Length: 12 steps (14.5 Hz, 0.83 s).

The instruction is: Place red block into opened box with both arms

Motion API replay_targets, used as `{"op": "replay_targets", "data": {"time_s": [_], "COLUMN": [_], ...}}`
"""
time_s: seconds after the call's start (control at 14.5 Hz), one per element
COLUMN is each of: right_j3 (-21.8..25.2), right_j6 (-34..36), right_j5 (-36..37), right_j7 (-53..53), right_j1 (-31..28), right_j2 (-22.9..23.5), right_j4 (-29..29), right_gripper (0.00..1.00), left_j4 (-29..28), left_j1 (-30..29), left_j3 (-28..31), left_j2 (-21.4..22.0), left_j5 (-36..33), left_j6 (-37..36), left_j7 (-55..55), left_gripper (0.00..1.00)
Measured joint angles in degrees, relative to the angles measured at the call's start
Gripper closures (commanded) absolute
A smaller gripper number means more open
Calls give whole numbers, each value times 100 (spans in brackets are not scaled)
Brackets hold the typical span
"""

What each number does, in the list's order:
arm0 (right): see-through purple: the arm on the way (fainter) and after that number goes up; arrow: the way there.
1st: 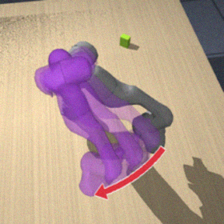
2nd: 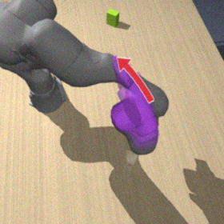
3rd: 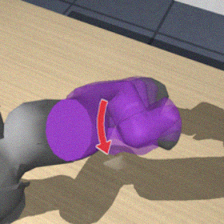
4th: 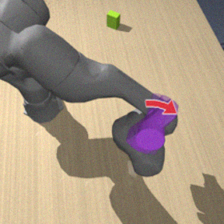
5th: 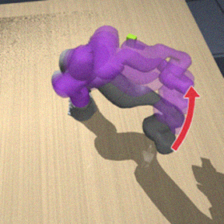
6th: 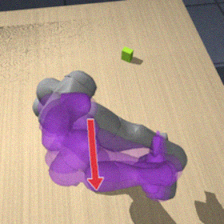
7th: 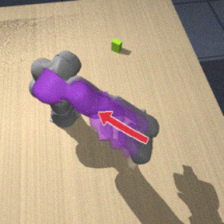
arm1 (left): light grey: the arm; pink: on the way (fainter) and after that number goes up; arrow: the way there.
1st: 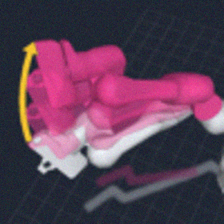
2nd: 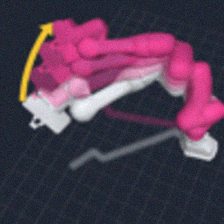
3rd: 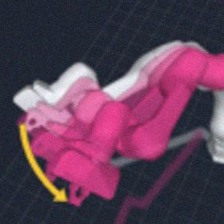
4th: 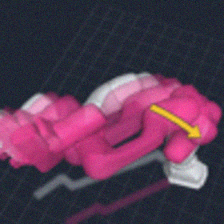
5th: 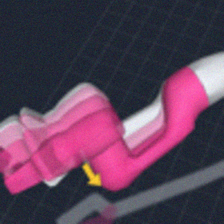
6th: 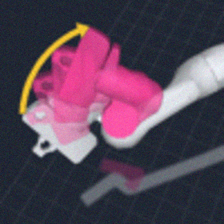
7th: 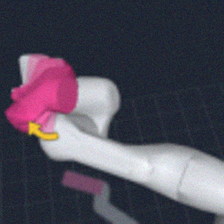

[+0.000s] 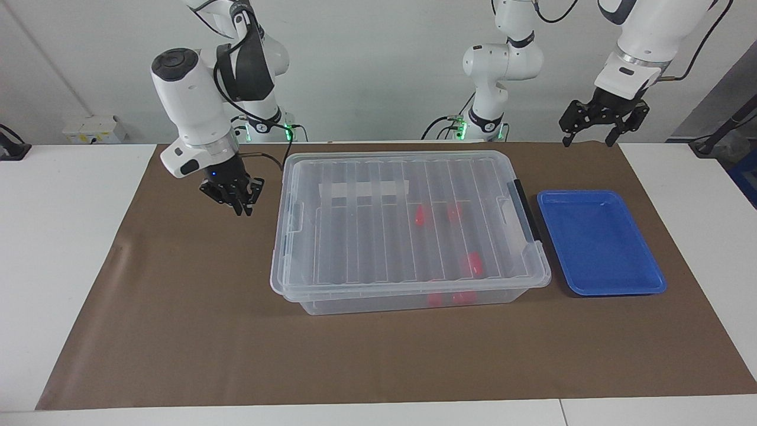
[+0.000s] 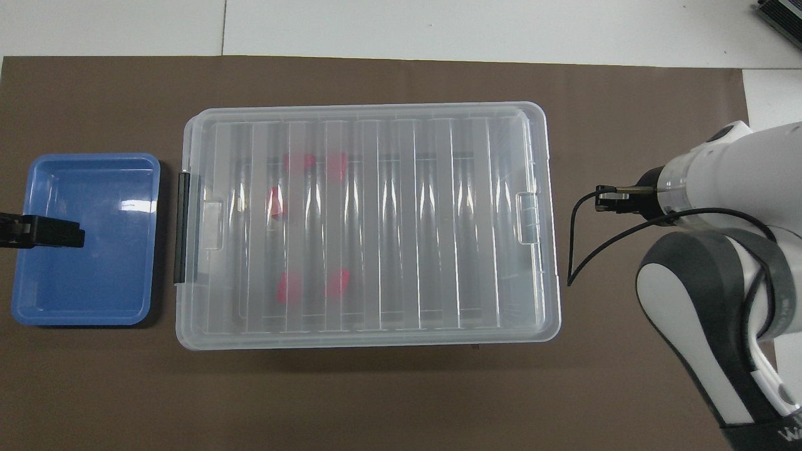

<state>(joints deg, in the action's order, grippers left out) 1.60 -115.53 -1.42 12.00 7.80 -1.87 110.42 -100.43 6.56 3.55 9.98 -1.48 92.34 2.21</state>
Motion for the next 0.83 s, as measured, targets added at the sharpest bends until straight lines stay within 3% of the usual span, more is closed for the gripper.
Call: {"op": "replay_targets", "data": {"time_s": [0.28, 0.83], "right_j3": [24, 24], "right_j6": [488, 1957], "right_j5": [10, 16], "right_j7": [0, -1], "right_j1": [-483, -917], "right_j2": [-183, -123], "right_j4": [-229, -1589], "right_gripper": [0, 0], "left_j4": [-46, -79], "left_j1": [0, -5], "left_j3": [1, 44], "left_j2": [-3, -6], "left_j5": [0, 0], "left_j6": [-3, -3], "left_j7": [0, 0], "left_gripper": [0, 0]}}
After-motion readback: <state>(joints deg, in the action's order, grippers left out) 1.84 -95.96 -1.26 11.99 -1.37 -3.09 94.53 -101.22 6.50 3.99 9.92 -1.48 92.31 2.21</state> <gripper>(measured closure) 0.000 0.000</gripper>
